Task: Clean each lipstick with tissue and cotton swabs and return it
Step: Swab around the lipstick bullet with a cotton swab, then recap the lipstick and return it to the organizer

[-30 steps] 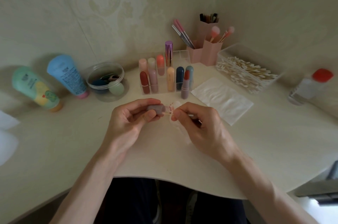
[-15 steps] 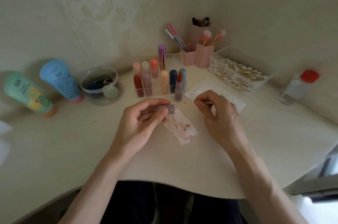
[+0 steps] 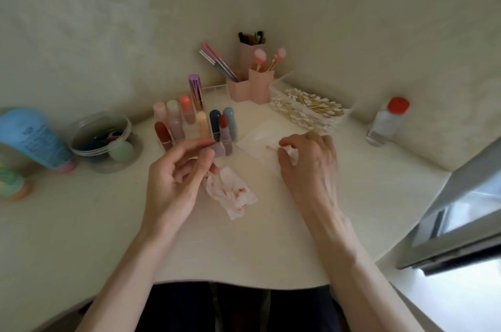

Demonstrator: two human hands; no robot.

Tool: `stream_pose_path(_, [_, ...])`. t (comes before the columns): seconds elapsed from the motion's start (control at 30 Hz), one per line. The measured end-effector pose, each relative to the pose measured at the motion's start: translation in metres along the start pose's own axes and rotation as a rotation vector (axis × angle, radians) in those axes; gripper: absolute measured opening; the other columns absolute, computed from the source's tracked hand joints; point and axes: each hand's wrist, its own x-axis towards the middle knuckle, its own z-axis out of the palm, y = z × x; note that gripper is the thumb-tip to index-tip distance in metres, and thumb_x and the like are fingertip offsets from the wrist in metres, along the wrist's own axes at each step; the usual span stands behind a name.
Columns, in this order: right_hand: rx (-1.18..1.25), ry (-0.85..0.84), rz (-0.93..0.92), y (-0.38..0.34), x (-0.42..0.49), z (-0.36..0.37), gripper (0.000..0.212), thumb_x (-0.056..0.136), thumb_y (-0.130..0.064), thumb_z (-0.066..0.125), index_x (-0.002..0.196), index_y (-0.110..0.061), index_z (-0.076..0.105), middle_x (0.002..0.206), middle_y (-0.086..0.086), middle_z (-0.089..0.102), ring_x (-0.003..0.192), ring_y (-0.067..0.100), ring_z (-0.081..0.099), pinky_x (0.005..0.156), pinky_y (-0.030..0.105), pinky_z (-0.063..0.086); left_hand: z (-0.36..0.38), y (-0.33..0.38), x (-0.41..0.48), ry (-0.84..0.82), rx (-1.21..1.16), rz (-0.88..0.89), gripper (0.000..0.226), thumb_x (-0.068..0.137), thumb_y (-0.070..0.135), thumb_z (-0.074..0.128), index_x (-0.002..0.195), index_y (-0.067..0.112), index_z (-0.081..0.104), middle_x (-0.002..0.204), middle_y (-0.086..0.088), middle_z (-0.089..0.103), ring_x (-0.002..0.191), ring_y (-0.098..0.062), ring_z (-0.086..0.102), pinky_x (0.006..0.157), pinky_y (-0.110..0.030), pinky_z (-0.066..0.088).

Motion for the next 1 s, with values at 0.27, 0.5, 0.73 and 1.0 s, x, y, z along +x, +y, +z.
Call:
stream_pose_path(0.27, [0.166,-0.316,-0.017,-0.05,0.012,0.006,0.034,0.094,-0.048,0.073,0.123,-0.03,0.071,0.116,-0.008,0.066,0.113,0.014,0.053,0.082,0.028,0.041,-0.024,-0.006,-0.001,0.072,0.065,-0.058,0.026,0.104,0.008,0.058,0.124,0.017,0.07,0.108,0.002,0.076,0.09,-0.011,0.069,0.075,-0.019,0.053])
stream_pose_path(0.5, [0.057,-0.327,0.014,-0.08,0.016,0.029,0.033,0.094,-0.051,0.07,0.108,-0.02,0.07,0.1,-0.002,0.068,0.096,0.023,0.061,0.077,0.042,0.055,-0.038,-0.006,-0.009,0.158,-0.081,-0.201,0.024,0.111,0.021,0.043,0.115,0.02,0.067,0.097,0.002,0.075,0.086,-0.013,0.067,0.07,-0.022,0.049])
stream_pose_path(0.73, [0.361,-0.268,-0.021,-0.09,-0.002,0.022,0.019,0.097,-0.041,0.07,0.104,-0.024,0.069,0.098,-0.01,0.074,0.089,0.01,0.067,0.078,0.028,0.053,-0.034,0.004,-0.008,0.084,-0.426,-0.322,0.017,0.107,0.016,0.051,0.108,0.009,0.066,0.087,0.0,0.058,0.076,-0.014,0.059,0.063,-0.024,0.043])
stream_pose_path(1.0, [0.468,-0.302,-0.348,-0.087,-0.014,0.029,0.009,0.096,-0.031,0.075,0.099,-0.024,0.071,0.084,-0.016,0.064,0.083,0.01,0.062,0.072,0.017,0.047,-0.039,0.007,-0.007,0.142,-0.27,-0.198,0.027,0.096,0.021,0.072,0.077,0.018,0.054,0.07,0.002,0.048,0.066,-0.014,0.05,0.058,-0.025,0.044])
